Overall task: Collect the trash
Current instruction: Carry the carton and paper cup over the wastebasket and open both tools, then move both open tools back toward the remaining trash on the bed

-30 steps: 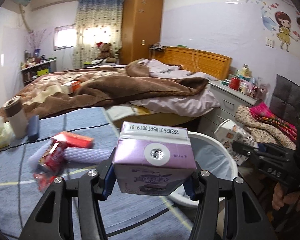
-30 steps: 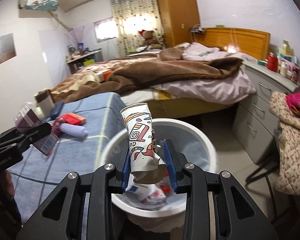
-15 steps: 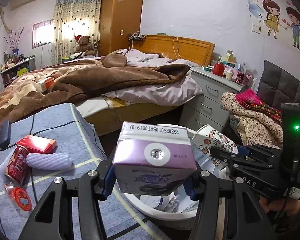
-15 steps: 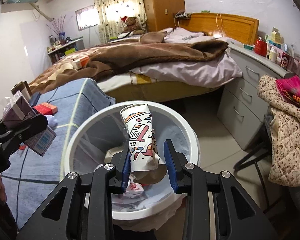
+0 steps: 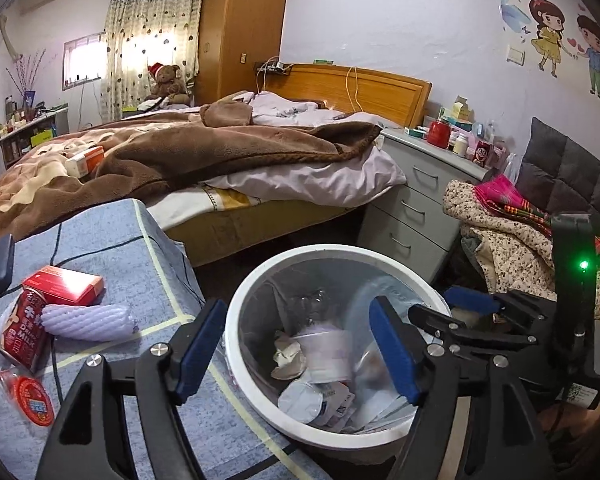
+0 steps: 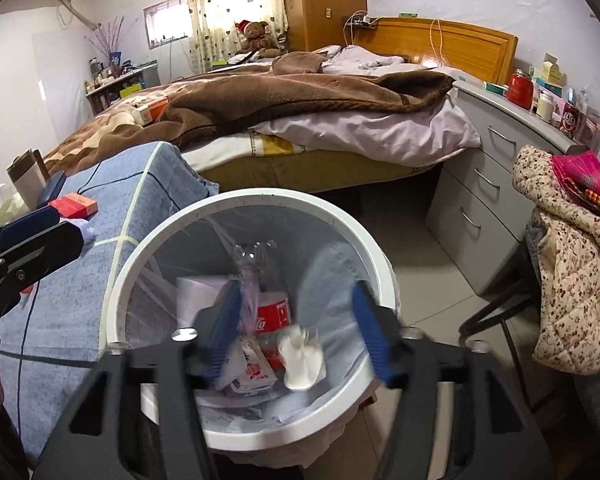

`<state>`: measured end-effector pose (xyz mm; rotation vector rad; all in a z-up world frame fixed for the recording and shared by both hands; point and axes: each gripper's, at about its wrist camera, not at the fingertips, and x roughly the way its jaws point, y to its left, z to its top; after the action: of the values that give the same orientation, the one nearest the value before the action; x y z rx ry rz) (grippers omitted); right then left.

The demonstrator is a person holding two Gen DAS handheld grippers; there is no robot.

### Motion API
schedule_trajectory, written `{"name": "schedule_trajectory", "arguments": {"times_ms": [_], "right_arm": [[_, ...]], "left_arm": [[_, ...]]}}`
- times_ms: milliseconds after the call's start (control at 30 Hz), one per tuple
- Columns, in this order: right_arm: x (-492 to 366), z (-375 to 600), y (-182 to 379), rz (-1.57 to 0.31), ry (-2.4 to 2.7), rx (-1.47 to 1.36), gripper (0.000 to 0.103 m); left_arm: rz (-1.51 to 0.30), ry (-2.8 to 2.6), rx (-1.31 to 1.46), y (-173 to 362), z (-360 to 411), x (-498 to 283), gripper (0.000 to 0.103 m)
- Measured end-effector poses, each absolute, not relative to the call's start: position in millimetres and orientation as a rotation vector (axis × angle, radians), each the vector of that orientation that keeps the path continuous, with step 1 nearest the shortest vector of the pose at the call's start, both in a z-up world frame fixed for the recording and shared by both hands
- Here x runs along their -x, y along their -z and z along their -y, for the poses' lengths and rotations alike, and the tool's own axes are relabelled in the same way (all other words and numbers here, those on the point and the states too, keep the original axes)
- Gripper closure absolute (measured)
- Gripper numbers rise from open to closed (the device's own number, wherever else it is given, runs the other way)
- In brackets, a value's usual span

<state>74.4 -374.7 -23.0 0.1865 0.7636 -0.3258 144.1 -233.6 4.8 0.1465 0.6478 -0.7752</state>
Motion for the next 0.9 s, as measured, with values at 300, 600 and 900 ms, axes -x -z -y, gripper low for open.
{"name": "schedule_trajectory", "arguments": {"times_ms": [300,600,900], "right_arm": [[-75.4,366.9,14.7,-0.733,0.318,-0.183,0.041],[-80.0,348.5,6.8,-0.703,0.275,-0.156,0.041],[-90.0,324.8,0.3,-0.659,0.2,-0.14,0.037]], "left_arm": [[-0.621,0.734,-0.116,-14.8,211.6,-143.6,0.027],[-0.589,0.672,-0.082,-22.7,178.4,-144.2,0.027],[-0.554,0.563,-0.052,-30.2,129.2,-147.3,0.026]]}}
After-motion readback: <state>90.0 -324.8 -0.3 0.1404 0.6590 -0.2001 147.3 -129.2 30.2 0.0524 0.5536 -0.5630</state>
